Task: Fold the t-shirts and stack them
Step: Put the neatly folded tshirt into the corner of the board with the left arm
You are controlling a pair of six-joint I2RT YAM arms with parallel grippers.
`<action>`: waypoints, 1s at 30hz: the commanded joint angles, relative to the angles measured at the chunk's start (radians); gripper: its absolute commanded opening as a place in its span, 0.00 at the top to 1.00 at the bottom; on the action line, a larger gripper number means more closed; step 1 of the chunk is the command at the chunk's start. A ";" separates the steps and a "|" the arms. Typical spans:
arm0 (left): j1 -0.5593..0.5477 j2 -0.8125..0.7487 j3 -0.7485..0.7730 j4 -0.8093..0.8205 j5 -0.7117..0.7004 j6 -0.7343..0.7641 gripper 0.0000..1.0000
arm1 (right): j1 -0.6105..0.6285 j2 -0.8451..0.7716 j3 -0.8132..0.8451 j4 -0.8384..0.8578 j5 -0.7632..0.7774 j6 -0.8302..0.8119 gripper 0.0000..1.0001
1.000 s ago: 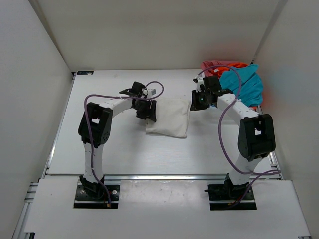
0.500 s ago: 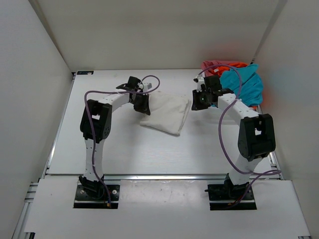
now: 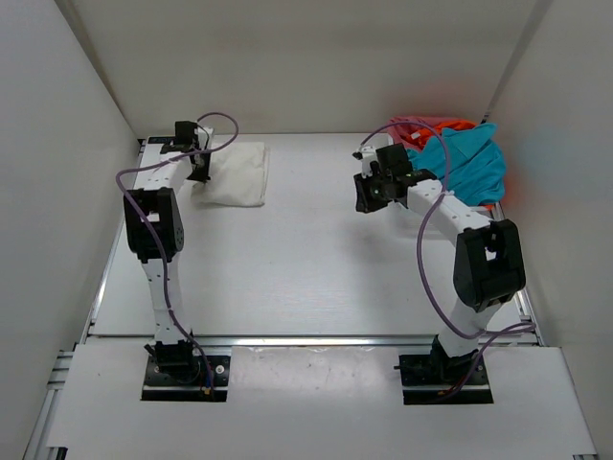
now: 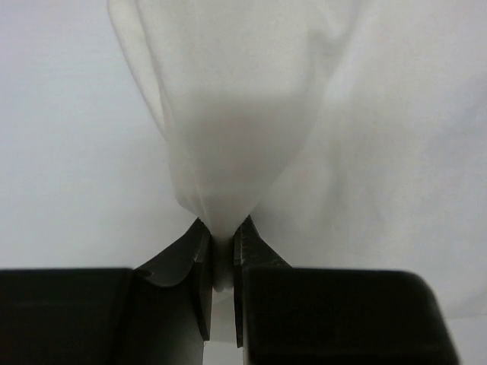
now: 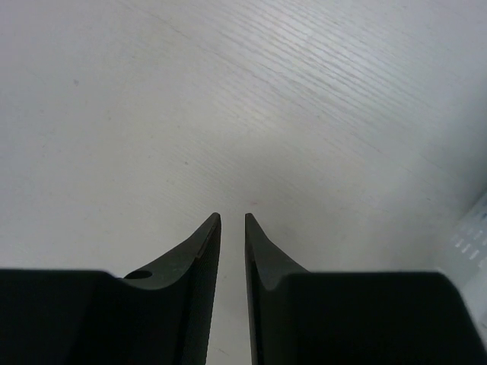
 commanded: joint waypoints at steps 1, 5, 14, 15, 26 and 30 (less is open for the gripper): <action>0.022 0.032 0.088 0.042 -0.133 0.090 1.00 | 0.034 -0.037 0.025 0.009 -0.025 -0.021 0.76; 0.062 0.104 0.187 0.042 -0.174 0.136 1.00 | 0.066 -0.032 0.017 -0.003 -0.017 -0.032 0.75; 0.172 0.180 0.305 0.065 -0.288 0.186 1.00 | 0.102 -0.015 0.040 -0.014 -0.034 -0.044 0.75; 0.185 0.172 0.303 0.072 -0.289 0.187 1.00 | 0.103 -0.006 0.040 -0.017 -0.035 -0.043 0.75; 0.231 0.243 0.398 0.089 -0.314 0.222 1.00 | 0.137 0.032 0.081 -0.028 -0.025 -0.052 0.75; 0.215 0.249 0.394 0.117 -0.384 0.221 0.62 | 0.148 0.034 0.091 -0.037 -0.025 -0.049 0.74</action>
